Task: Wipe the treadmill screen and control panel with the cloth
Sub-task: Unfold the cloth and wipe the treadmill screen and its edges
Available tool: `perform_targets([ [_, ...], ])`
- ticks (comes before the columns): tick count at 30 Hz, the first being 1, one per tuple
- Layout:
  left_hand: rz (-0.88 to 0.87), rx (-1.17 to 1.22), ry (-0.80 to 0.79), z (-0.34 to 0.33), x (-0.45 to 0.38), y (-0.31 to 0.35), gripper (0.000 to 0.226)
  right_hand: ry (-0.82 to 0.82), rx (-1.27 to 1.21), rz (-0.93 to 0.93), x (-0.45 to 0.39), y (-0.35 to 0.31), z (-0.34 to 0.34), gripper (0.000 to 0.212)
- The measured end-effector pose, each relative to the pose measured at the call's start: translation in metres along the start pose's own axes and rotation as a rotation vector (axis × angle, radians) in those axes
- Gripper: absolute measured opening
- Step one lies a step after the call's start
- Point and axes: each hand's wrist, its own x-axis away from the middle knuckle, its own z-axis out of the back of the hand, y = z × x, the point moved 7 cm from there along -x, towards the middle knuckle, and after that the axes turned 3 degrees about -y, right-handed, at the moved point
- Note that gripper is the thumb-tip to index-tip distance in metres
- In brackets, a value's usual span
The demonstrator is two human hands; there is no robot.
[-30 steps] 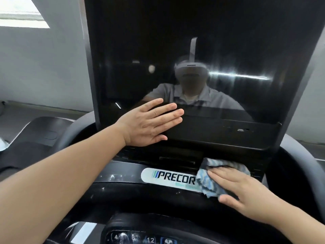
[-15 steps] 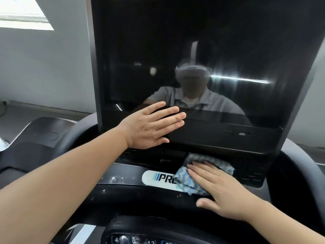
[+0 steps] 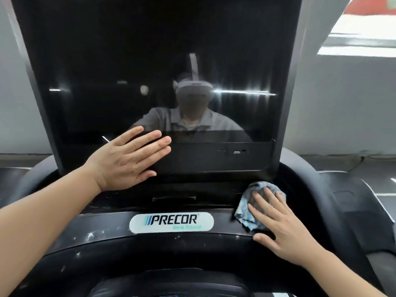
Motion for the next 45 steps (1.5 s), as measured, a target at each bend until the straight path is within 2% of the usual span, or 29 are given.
perform_targets([
  [4, -0.002, -0.003, 0.021, 0.001, 0.0, 0.001, 0.063, 0.051, -0.062, -0.064, -0.008, -0.007, 0.0, 0.066],
  [8, -0.004, 0.007, 0.034, 0.003, 0.0, 0.002, 0.063, 0.076, -0.199, -0.213, -0.008, -0.018, -0.012, 0.07],
  [13, 0.001, 0.007, 0.037, 0.004, -0.001, 0.001, 0.063, 0.075, -0.306, -0.216, 0.024, -0.046, -0.009, 0.069],
  [16, 0.002, -0.003, 0.03, 0.004, 0.0, 0.0, 0.064, 0.039, -0.289, -0.135, 0.043, -0.062, -0.007, 0.066],
  [18, 0.004, -0.014, 0.017, 0.004, 0.001, 0.0, 0.065, 0.053, -0.212, -0.02, 0.044, -0.064, 0.002, 0.057],
  [20, -0.005, -0.022, 0.0, 0.002, 0.001, 0.001, 0.066, 0.086, -0.135, 0.018, 0.037, -0.051, 0.007, 0.049],
  [26, -0.014, -0.026, -0.03, 0.002, 0.002, 0.0, 0.066, -0.011, 0.006, 0.079, -0.002, -0.045, -0.018, 0.055],
  [30, -0.019, -0.007, -0.051, 0.001, 0.0, 0.002, 0.064, -0.045, 0.064, 0.232, -0.042, -0.091, -0.012, 0.057],
  [34, -0.02, 0.025, -0.086, 0.002, 0.0, 0.001, 0.062, -0.075, 0.139, 0.447, -0.104, -0.172, -0.017, 0.06],
  [37, -0.035, 0.042, -0.121, 0.001, 0.001, 0.002, 0.063, -0.052, 0.075, 0.564, -0.151, -0.241, -0.029, 0.057],
  [41, -0.042, 0.059, -0.162, -0.002, 0.002, 0.002, 0.063, -0.122, 0.053, 0.636, -0.2, -0.321, -0.061, 0.058],
  [45, -0.044, 0.036, -0.153, -0.003, 0.002, 0.002, 0.064, -0.155, -0.021, 0.619, -0.214, -0.34, -0.067, 0.057],
])
